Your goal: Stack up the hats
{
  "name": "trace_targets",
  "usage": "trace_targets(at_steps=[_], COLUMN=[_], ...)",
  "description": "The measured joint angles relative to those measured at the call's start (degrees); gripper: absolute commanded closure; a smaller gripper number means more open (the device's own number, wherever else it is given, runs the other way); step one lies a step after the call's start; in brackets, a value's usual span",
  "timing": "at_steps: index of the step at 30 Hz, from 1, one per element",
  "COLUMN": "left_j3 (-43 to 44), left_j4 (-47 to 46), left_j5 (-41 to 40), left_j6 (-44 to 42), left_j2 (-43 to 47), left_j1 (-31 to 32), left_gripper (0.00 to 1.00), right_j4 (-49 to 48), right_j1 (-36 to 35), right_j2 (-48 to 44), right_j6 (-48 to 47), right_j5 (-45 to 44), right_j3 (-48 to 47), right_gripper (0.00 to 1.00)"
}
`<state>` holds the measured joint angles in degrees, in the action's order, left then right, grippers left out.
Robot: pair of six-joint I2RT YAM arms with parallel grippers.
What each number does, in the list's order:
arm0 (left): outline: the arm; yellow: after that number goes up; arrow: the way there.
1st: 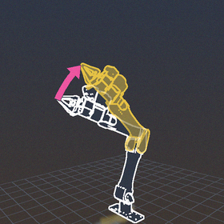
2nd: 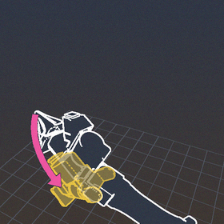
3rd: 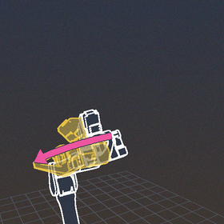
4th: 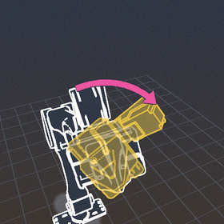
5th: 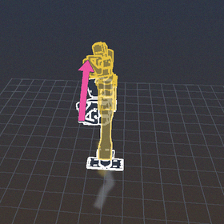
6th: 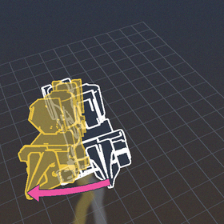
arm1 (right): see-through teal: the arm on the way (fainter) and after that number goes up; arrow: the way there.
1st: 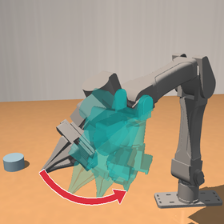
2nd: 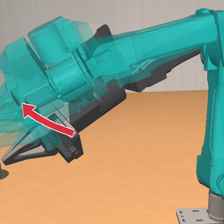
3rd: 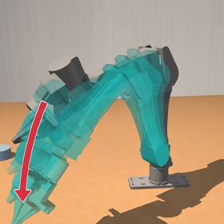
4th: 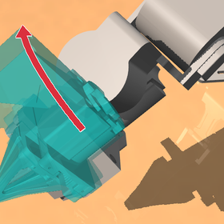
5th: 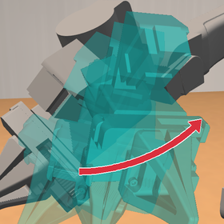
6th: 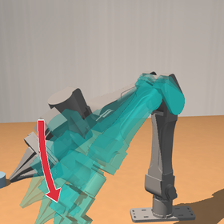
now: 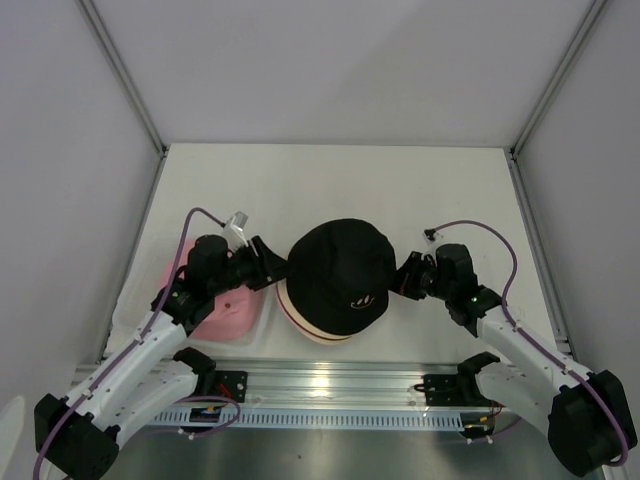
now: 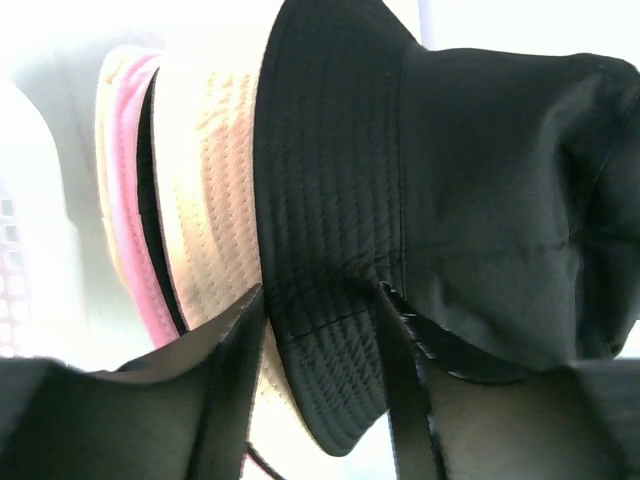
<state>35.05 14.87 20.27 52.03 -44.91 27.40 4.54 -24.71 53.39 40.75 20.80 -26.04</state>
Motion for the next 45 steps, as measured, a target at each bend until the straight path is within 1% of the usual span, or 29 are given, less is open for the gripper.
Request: trace_targets(at_steps=[1, 2, 3, 4, 5, 6, 12, 21, 27, 34, 37, 41, 45], left_j3=[-0.8, -1.3, -2.1, -2.8, -3.3, -3.8, -6.6, -7.7, -8.5, -7.3, -7.3, -7.3, -7.3], left_j4=[-1.0, -1.7, -2.7, -3.5, -4.2, -5.0, -9.4, -6.8, -8.0, -10.2, -11.9, -11.8, -8.7], left_j5=[0.5, 0.8, 1.1, 1.4, 1.6, 1.7, 2.1, -3.4, -4.3, -8.9, -10.2, -11.8, -14.7], left_j6=[0.6, 0.9, 1.3, 1.7, 2.2, 2.3, 3.2, 3.4, 3.4, 3.4, 3.6, 3.6, 3.4], left_j2=[-0.1, -0.2, -0.5, -0.7, -0.9, -1.0, -0.6, -0.5, -5.3, -14.0, -15.8, -15.4, -12.4], left_j1=[0.0, 0.0, -0.1, -0.1, -0.1, -0.1, -0.1, 0.3, 1.2, 6.5, 8.0, 8.8, 9.0], left_gripper=[0.66, 0.72, 0.8, 0.92, 0.97, 0.99, 0.99, 0.99, 0.99, 0.99, 0.99, 0.99, 0.99], right_j4=[0.0, 0.0, 0.0, 0.0, 0.0, 0.0, 0.8, 2.1, 2.7, 5.2, 5.9, 6.3, 5.6], right_j1=[0.0, 0.0, 0.0, 0.0, 0.0, 0.0, 0.0, 0.0, 0.0, -0.3, -0.4, -0.5, -0.7], right_j2=[0.1, 0.2, 0.2, 0.2, 0.2, 0.2, 0.2, 0.2, -0.7, -3.5, -4.0, -4.2, -4.7], right_j6=[0.0, -0.1, -0.1, -0.2, -0.2, -0.3, -0.5, -0.8, -0.8, -1.0, -1.0, -1.0, -1.0], right_j5=[0.0, 0.0, 0.0, 0.0, 0.0, 0.0, -0.2, -1.9, -2.9, -5.6, -6.5, -7.6, -8.5], right_j3=[0.0, 0.0, 0.0, 0.0, -0.1, -0.1, -0.8, -2.0, -3.3, -4.5, -4.5, -4.0, -2.2], right_gripper=[1.0, 1.0, 1.0, 1.0, 1.0, 1.0, 1.0, 1.0, 1.0, 1.0, 1.0, 1.0, 1.0])
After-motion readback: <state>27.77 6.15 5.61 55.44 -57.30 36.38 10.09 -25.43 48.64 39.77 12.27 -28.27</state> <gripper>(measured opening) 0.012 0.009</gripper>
